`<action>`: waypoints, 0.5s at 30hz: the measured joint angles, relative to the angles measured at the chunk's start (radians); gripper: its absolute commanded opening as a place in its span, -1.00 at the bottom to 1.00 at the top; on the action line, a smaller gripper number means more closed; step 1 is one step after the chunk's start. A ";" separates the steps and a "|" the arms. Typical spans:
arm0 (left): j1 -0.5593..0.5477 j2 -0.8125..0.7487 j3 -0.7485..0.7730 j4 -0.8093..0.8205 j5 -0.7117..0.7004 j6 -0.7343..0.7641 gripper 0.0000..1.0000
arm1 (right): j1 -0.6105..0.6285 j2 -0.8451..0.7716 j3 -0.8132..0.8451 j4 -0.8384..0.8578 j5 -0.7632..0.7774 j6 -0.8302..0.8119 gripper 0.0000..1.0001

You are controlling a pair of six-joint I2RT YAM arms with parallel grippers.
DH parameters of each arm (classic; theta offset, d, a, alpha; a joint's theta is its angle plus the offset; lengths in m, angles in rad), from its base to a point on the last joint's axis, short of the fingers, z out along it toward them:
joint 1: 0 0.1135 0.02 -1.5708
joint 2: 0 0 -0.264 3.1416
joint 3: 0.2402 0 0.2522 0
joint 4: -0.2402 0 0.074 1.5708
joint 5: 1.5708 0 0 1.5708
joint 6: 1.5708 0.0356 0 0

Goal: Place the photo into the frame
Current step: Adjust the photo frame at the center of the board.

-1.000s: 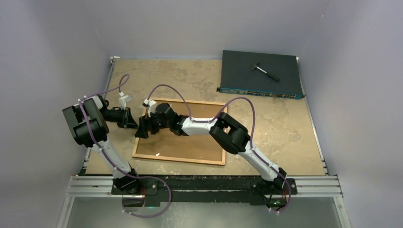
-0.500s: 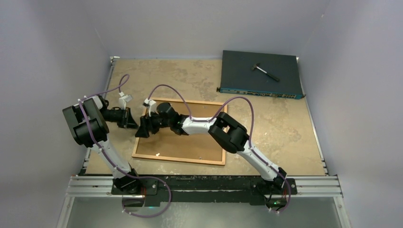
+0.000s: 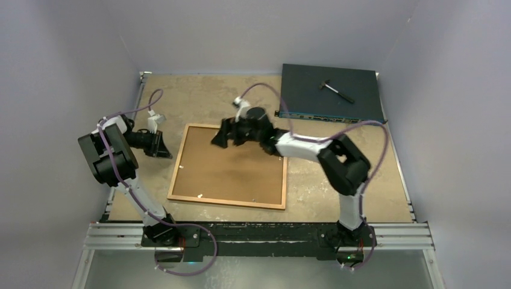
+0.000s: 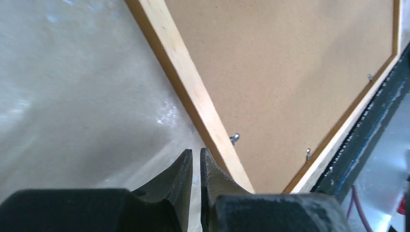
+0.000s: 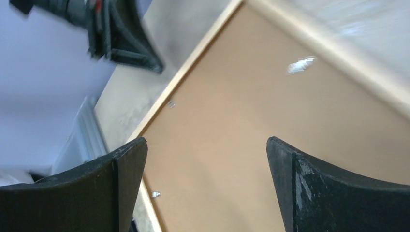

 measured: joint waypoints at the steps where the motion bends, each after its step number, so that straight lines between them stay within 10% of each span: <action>1: 0.000 0.000 0.015 0.000 -0.003 0.001 -0.80 | -0.037 -0.072 -0.046 -0.018 0.036 -0.001 0.97; 15: -0.187 0.073 0.146 0.219 -0.088 -0.211 -0.59 | -0.282 -0.618 -0.684 -0.242 0.410 0.064 0.98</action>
